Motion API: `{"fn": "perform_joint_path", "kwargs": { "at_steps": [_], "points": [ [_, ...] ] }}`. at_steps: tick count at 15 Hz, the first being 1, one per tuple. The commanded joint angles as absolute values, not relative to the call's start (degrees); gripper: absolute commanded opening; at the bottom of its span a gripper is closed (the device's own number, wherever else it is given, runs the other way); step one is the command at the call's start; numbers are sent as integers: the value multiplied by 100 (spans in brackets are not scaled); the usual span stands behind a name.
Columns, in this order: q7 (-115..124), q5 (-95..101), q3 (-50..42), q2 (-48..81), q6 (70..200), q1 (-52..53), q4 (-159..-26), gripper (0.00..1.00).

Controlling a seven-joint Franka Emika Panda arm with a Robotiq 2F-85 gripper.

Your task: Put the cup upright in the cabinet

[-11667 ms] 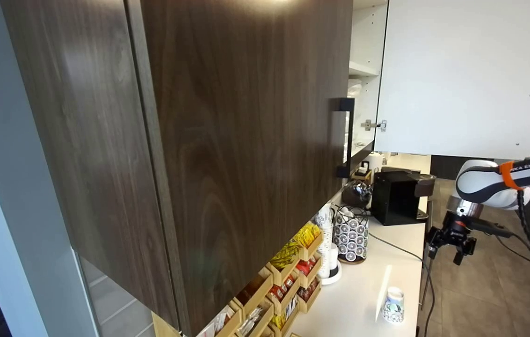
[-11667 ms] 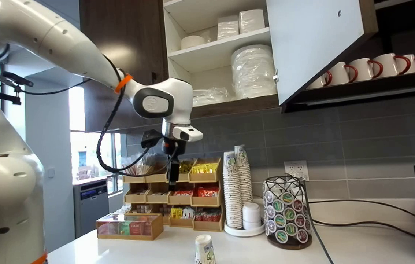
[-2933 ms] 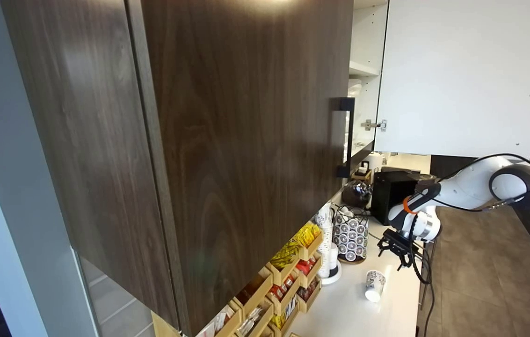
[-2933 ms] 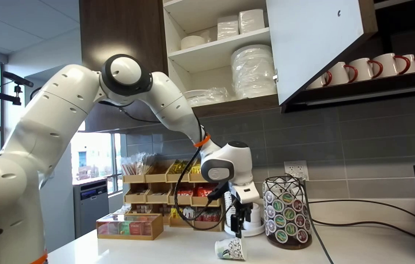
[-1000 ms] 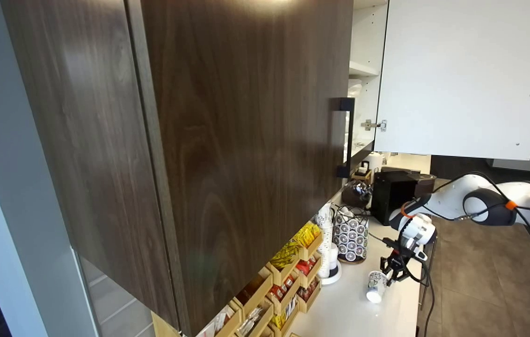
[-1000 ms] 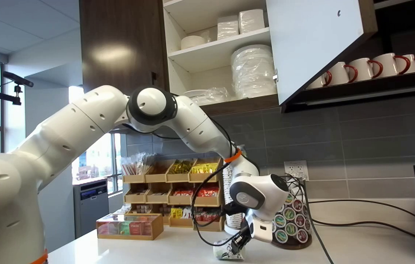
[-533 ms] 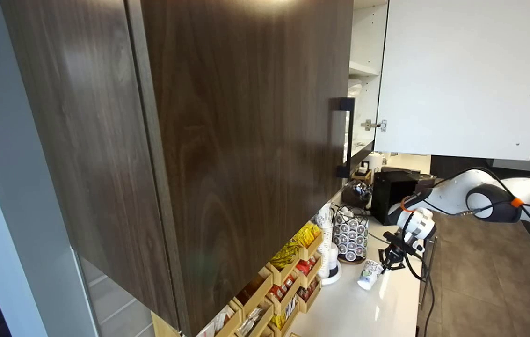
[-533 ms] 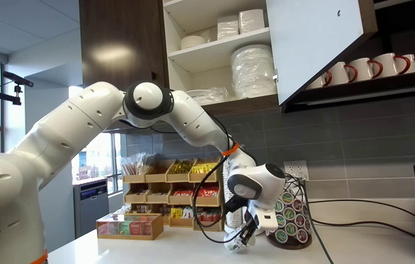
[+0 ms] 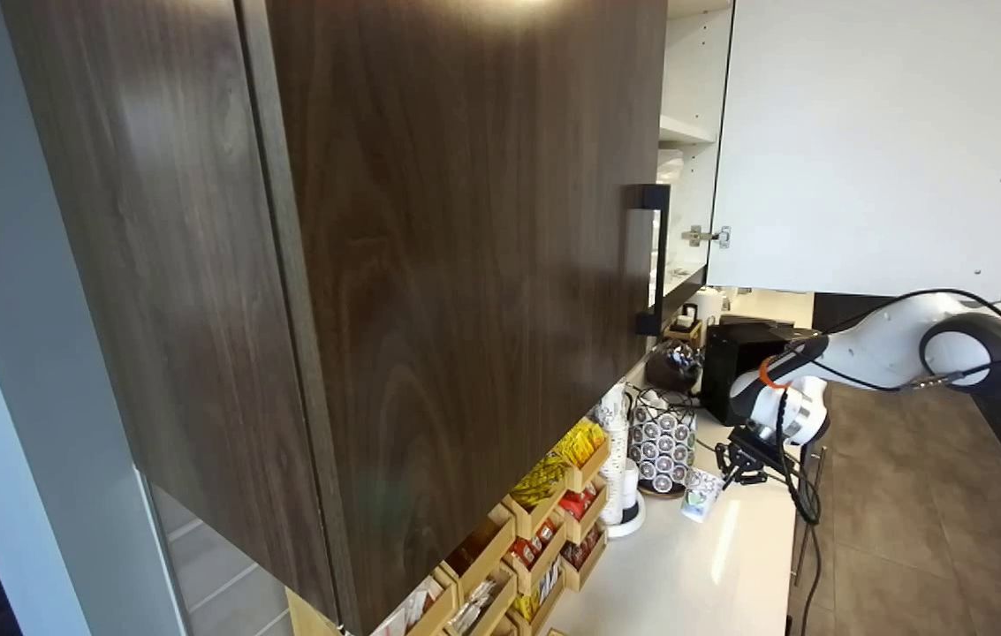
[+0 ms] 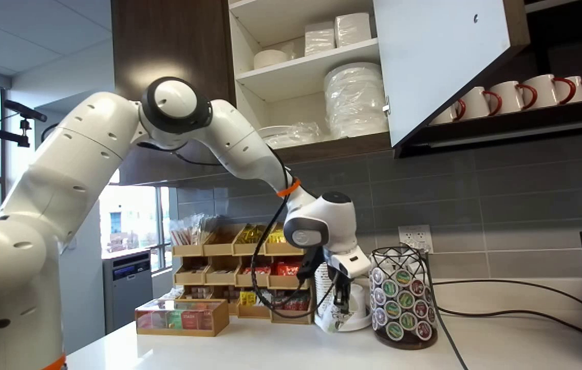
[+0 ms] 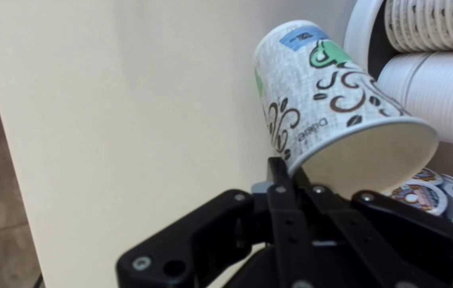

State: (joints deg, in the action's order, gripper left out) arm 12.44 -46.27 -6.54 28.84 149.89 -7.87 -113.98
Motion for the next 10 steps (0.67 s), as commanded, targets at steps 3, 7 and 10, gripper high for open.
{"fn": "perform_joint_path", "kwargs": {
  "at_steps": [3, 7, 10],
  "points": [
    [1174, -3499, -702, 1286, 16252, -239, -13018, 1],
    [1153, -3640, -653, 1399, 16122, -270, -12799, 4],
    [1150, -3618, -669, 1348, 16123, -272, -12873, 4]
  ]
}}
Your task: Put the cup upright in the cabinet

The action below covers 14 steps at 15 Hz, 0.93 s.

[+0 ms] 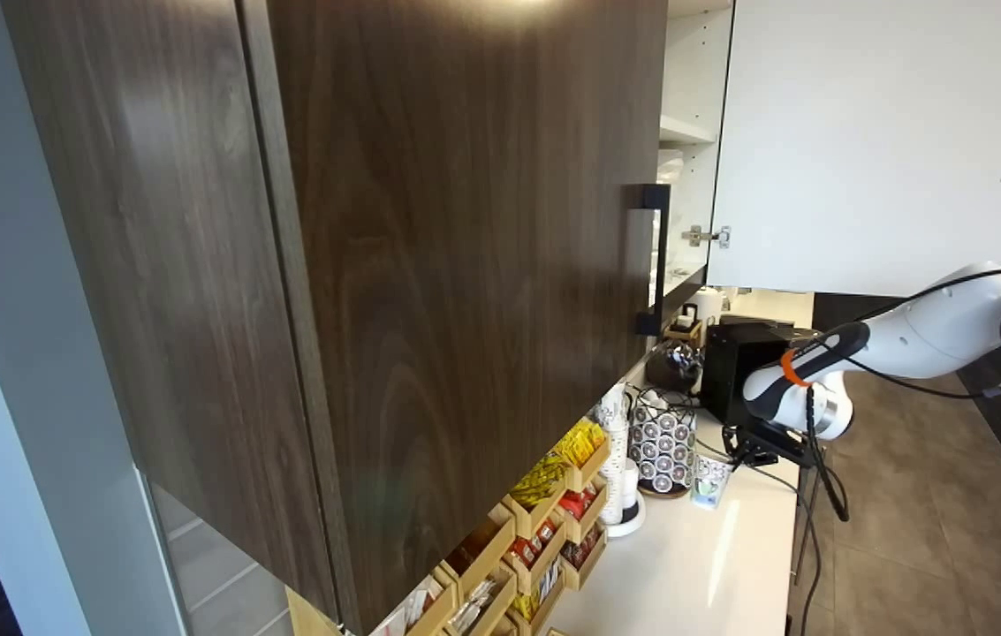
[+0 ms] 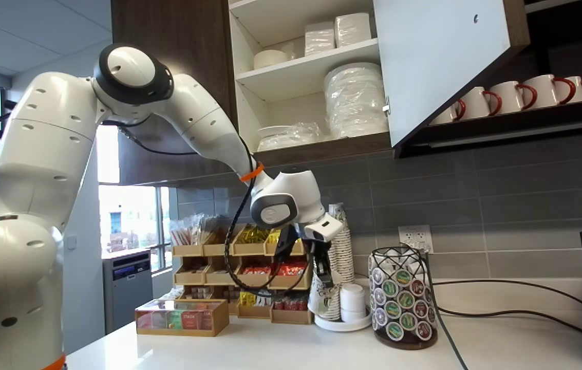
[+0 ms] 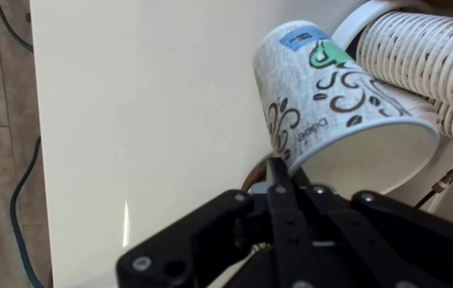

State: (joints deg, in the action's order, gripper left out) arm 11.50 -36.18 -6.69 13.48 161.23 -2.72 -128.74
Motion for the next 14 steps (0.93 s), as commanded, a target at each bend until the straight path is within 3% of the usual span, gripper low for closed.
{"fn": "perform_joint_path", "kwargs": {
  "at_steps": [1, 8, 14],
  "points": [
    [1150, -3616, -671, 1348, 16125, -272, -12886, 1],
    [1633, -961, -869, 429, 15931, -190, -13044, 1],
    [1129, -280, -576, -574, 15059, -301, -12890, 1]
  ]
}}
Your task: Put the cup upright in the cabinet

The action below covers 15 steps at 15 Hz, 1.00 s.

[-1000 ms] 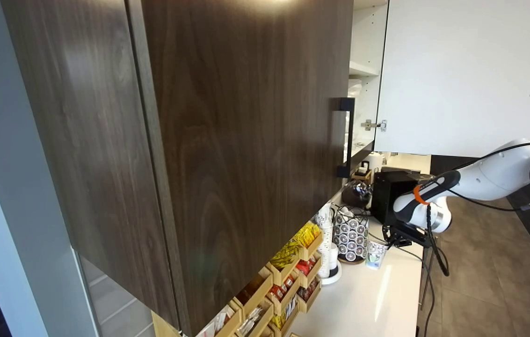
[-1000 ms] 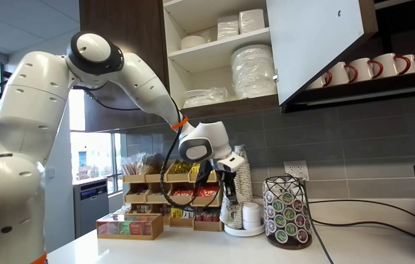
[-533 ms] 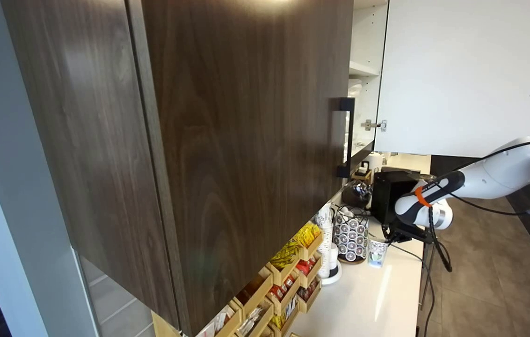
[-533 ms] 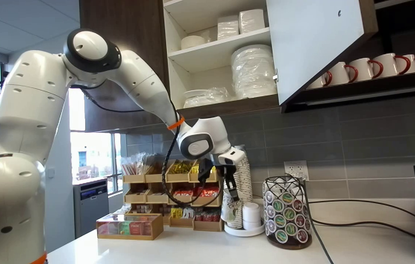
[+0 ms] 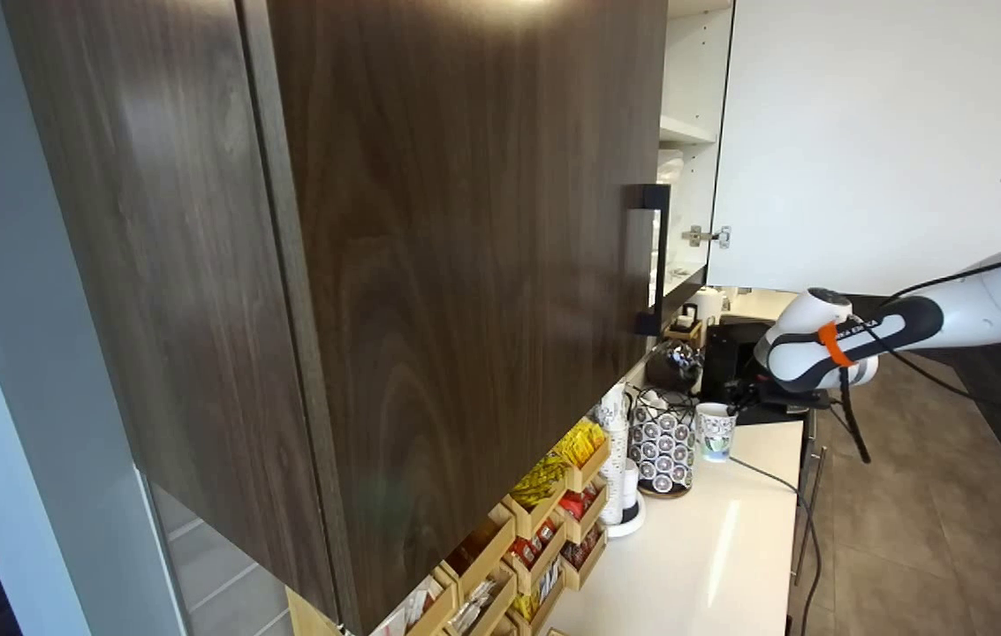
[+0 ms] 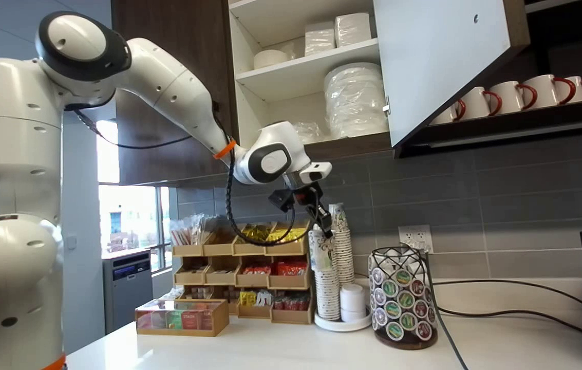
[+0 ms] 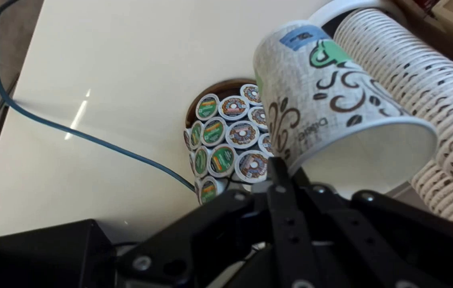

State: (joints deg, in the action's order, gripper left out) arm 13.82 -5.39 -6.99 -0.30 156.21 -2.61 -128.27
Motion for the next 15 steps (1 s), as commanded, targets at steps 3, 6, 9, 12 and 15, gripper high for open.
{"fn": "perform_joint_path", "kwargs": {
  "at_steps": [3, 6, 9, 12, 15],
  "points": [
    [917, -62, -468, -1059, 14252, -327, -12793, 1],
    [851, 76, -368, -1453, 13641, -348, -12636, 1],
    [837, 170, -268, -1724, 12998, -347, -12326, 1],
    [831, 50, -260, -1727, 13000, -325, -12230, 1],
    [831, 54, -244, -1776, 12955, -324, -12164, 4]
  ]
}}
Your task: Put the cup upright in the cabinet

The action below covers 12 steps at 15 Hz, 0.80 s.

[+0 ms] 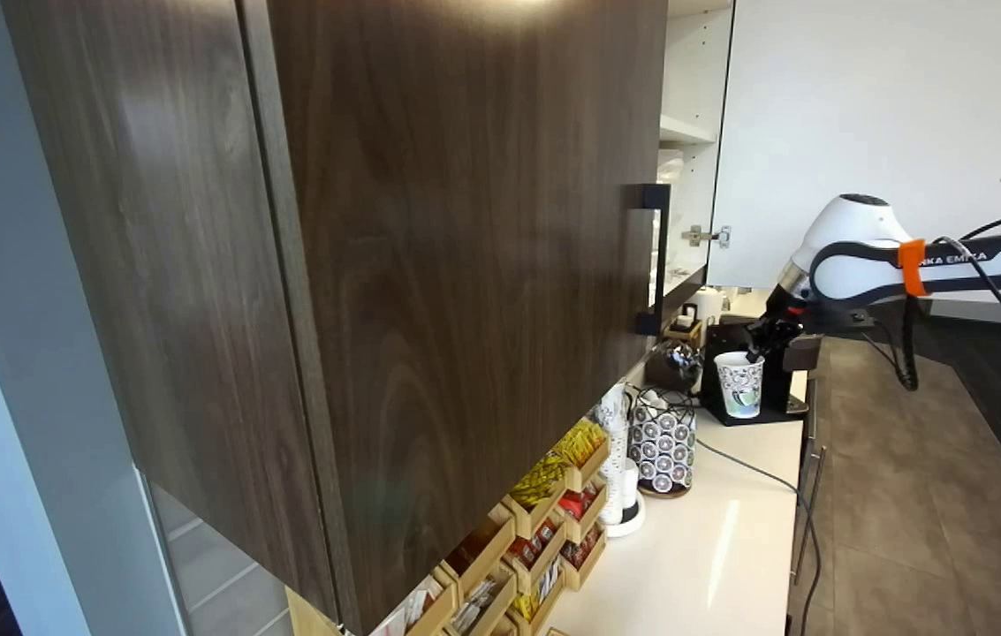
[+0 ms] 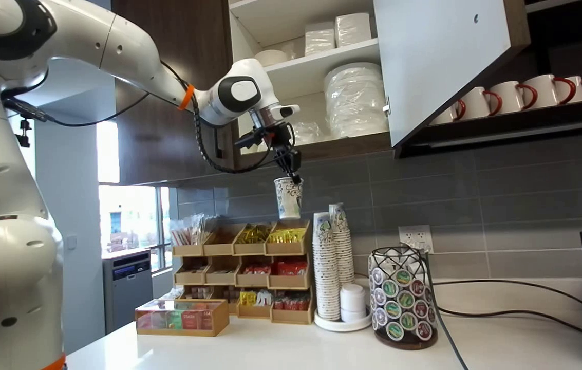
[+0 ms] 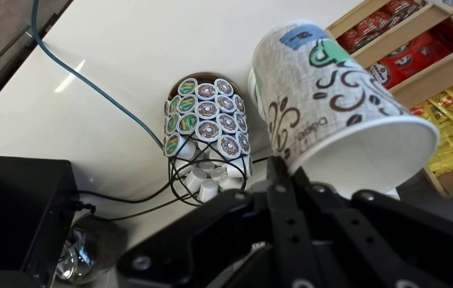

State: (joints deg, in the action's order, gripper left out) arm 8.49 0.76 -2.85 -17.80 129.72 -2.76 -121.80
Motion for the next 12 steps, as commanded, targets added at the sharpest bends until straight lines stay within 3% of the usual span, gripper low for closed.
{"fn": "perform_joint_path", "kwargs": {
  "at_steps": [1, 12],
  "points": [
    [831, 54, -246, -1748, 12956, -326, -12167, 4],
    [43, 41, -293, -1948, 12591, -232, -10580, 1]
  ]
}}
